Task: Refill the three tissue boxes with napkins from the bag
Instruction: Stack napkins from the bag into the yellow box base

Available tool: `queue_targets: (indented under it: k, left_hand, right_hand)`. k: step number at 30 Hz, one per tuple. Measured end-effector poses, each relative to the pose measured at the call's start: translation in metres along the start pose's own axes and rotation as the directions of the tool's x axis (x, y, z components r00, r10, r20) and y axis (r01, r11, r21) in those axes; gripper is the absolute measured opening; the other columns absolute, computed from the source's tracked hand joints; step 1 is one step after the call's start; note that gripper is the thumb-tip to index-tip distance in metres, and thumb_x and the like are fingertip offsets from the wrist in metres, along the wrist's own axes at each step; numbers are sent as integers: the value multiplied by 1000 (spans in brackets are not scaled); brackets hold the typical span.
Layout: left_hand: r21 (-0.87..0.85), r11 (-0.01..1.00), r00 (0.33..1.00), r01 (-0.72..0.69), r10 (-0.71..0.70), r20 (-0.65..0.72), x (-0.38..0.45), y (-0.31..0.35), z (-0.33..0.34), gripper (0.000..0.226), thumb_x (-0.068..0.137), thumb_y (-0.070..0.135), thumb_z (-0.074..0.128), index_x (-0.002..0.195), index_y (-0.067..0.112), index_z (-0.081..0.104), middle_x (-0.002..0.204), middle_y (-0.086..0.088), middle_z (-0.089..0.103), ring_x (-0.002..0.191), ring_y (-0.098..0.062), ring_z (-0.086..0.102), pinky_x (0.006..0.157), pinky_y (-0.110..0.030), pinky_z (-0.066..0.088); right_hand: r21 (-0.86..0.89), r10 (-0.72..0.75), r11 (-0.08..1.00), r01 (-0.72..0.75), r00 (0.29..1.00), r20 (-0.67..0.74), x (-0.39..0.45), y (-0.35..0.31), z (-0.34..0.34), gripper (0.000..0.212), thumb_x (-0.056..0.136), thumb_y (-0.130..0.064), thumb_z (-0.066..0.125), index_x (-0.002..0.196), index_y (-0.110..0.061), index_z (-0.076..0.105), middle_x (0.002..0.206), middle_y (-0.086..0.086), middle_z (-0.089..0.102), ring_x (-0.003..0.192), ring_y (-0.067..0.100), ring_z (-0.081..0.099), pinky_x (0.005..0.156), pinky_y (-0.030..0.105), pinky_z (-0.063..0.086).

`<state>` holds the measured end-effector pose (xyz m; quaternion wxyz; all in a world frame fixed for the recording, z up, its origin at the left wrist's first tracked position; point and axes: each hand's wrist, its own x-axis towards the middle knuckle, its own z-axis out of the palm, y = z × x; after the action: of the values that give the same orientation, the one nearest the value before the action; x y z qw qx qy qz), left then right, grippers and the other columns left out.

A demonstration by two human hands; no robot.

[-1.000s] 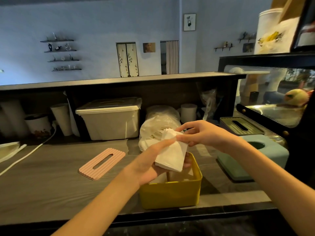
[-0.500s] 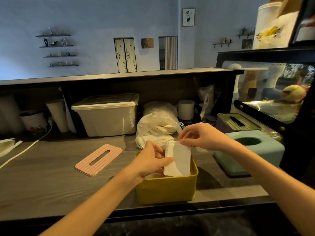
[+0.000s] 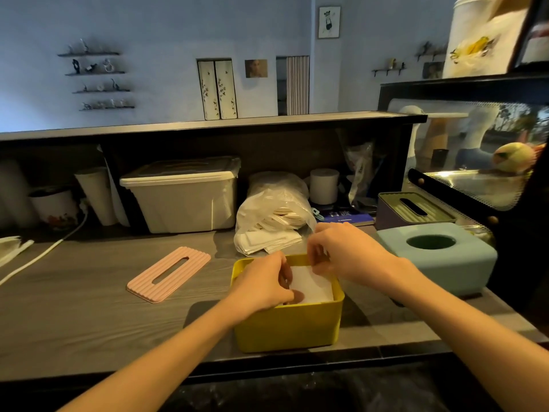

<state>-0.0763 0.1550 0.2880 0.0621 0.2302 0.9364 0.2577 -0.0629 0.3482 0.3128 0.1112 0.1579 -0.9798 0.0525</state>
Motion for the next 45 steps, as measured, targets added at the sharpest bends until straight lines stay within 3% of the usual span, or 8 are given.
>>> queue_targets:
  k: [6,13,17,22,31,38,41,45]
  left_hand:
    - [-99,993,997,-69,71,13,6,0,-19,32,78,29,86,93,17,61,78,0,69,62,-6,60,61,-26,52]
    - [-77,992,979,-95,79,-188,42,-36,-68,16,89,32,75,99,21,69,90,9,68,83,-6,63,72,-21,53]
    - [-35,990,971,-135,126,-205,75,-70,-71,10,89,25,76,97,20,73,89,8,72,82,-2,67,75,-15,55]
    - [68,992,974,-103,115,-196,121,-88,-34,14,88,20,78,101,22,76,98,8,72,92,-6,65,87,-30,57]
    - [264,964,956,-33,107,-272,149,-114,3,41,88,22,75,124,25,56,130,9,52,122,-14,51,92,-39,50]
    - [281,960,871,-23,157,-466,146,-109,3,12,99,20,56,110,24,59,112,8,63,98,-16,62,78,-36,52]
    - [169,985,842,-46,130,-524,142,-106,-3,6,98,26,59,100,21,58,90,7,60,78,-13,59,60,-26,43]
    - [-300,953,871,-47,-108,-480,139,-102,-12,13,92,22,67,95,18,55,87,1,63,77,-14,61,57,-22,42]
  right_hand:
    - [248,36,968,-26,999,-35,14,16,1,9,89,-32,78,94,-34,70,92,-16,65,85,1,61,73,20,53]
    - [433,185,887,-164,983,-7,61,45,34,13,96,-23,70,106,-30,67,94,-15,69,86,0,67,73,15,53]
    - [452,170,877,-160,985,19,93,54,74,20,97,-21,69,116,-26,68,108,-10,70,96,2,65,90,23,56]
    - [396,193,900,-180,981,6,124,64,114,33,93,-19,70,126,-22,64,125,-4,64,113,11,58,91,18,44]
    - [306,122,948,-85,987,-104,130,80,135,49,92,-27,71,140,-25,61,139,-1,61,128,16,53,112,29,40]
    - [263,116,963,-56,969,-219,130,74,133,33,91,-27,75,124,-30,72,121,-9,71,112,9,61,103,34,50]
    - [289,139,956,-53,949,-284,128,74,131,28,92,-26,72,120,-29,74,121,-10,70,115,10,59,103,34,50]
    - [515,235,856,-41,919,-317,123,70,119,32,92,-29,72,123,-25,68,120,-13,65,109,1,61,92,23,56]
